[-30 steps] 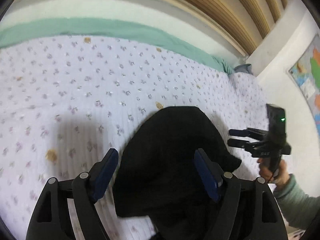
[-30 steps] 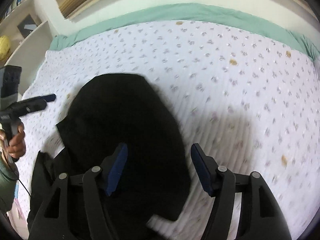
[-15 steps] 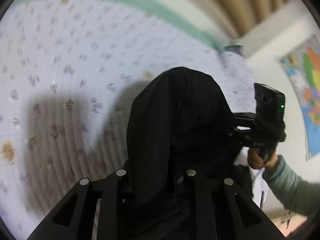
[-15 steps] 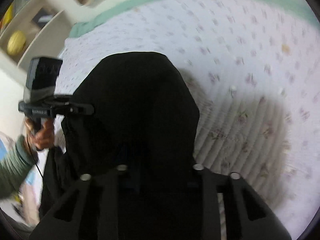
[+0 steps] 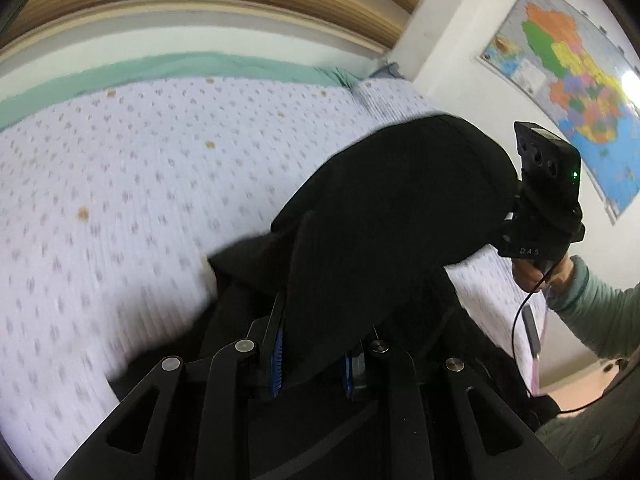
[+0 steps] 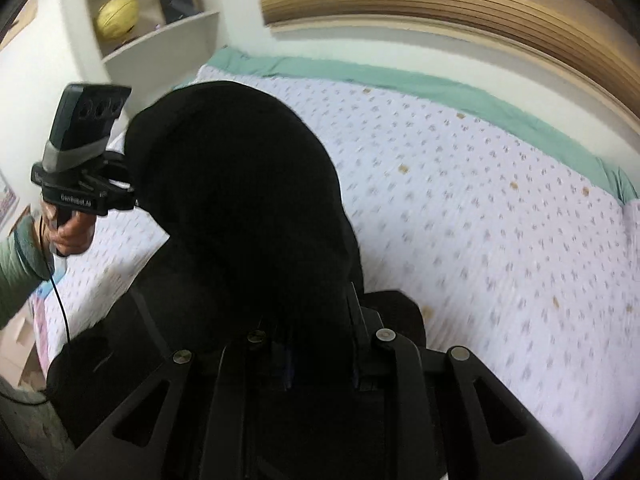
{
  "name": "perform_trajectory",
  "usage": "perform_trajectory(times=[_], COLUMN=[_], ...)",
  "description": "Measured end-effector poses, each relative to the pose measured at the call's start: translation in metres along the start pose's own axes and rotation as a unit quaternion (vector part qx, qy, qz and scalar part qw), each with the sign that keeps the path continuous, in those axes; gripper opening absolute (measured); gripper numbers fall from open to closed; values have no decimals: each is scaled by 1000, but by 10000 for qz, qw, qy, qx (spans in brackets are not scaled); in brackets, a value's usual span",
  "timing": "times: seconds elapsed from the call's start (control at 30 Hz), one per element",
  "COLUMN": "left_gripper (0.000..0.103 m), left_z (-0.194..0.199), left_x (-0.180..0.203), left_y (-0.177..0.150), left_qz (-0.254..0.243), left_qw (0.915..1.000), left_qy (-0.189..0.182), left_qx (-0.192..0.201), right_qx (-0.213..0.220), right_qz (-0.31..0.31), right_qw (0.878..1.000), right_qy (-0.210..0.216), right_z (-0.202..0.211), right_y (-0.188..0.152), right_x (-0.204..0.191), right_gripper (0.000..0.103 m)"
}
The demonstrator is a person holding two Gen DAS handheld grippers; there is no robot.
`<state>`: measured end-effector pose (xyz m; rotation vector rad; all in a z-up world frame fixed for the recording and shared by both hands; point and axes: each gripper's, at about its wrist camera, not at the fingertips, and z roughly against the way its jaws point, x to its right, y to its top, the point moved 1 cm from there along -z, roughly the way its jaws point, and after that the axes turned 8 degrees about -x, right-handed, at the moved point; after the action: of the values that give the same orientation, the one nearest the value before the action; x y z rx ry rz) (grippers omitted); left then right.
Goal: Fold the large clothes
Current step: 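Lift the hem with both grippers and fold it toward the hood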
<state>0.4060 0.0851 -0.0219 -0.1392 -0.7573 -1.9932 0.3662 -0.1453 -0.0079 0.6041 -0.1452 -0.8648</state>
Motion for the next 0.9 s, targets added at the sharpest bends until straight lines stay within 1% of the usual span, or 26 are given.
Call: perform_trajectory(times=[0.07, 0.1, 0.13, 0.17, 0.2, 0.27, 0.33, 0.37, 0.4, 0.47, 0.53, 0.6, 0.67, 0.7, 0.77, 0.8, 0.83, 0.9], left_gripper=[22, 24, 24, 24, 24, 24, 24, 24, 24, 24, 30, 33, 33, 34, 39, 46, 52, 53], left_z=[-3, -11, -18, -31, -45, -63, -69, -67, -61, -46, -27, -1, 26, 35, 58, 63, 67, 65], left_x=[9, 10, 9, 6, 4, 3, 4, 7, 11, 19, 23, 27, 38, 43, 64, 70, 80, 92], left_y=[-28, -46, -60, -78, -92, -120, -135, -139, -142, -144, -148, -150, -148, -145, -130, -125, -116, -101], left_qz=[23, 88, 214, 432, 604, 899, 1081, 1134, 1148, 1096, 1099, 1188, 1152, 1110, 904, 832, 751, 685], left_qw=[9998, 9994, 9987, 9968, 9950, 9921, 9903, 9899, 9902, 9915, 9914, 9911, 9928, 9936, 9958, 9961, 9960, 9952], left_qy=[-190, -284, -372, -508, -544, -455, -403, -389, -346, -120, 57, 139, 104, 79, -18, -67, -157, -376], left_qx=[-99, -169, -264, -441, -573, -752, -779, -752, -723, -698, -703, -587, -312, -196, 162, 279, 451, 590], right_qx=[-134, -246, -327, -424, -561, -827, -1076, -1155, -1181, -1191, -1184, -1146, -1052, -888, -603, -385, -262, -89], right_qz=[-36, -95, -149, -223, -305, -391, -435, -420, -384, -323, -336, -383, -496, -610, -769, -863, -923, -1109], right_qw=[9999, 9996, 9993, 9988, 9978, 9956, 9931, 9924, 9923, 9923, 9923, 9925, 9931, 9942, 9950, 9950, 9945, 9920], right_qy=[34, 52, 70, 122, 190, 191, 135, 62, -4, -81, -98, -166, -114, 19, 188, 324, 417, 589], right_z=[-2, -7, -11, -18, -26, -45, -64, -67, -65, -55, -39, -21, -1, 13, 29, 37, 52, 48], right_y=[-21, -38, -49, -61, -75, -102, -123, -130, -134, -135, -140, -141, -142, -137, -124, -111, -108, -87], right_x=[-14, -24, -29, -33, -39, -51, -67, -73, -78, -87, -89, -89, -82, -81, -84, -85, -73, -72], right_gripper=[24, 24, 25, 26, 26, 29, 29, 30, 30, 35, 46, 51, 51, 51, 52, 53, 53, 53])
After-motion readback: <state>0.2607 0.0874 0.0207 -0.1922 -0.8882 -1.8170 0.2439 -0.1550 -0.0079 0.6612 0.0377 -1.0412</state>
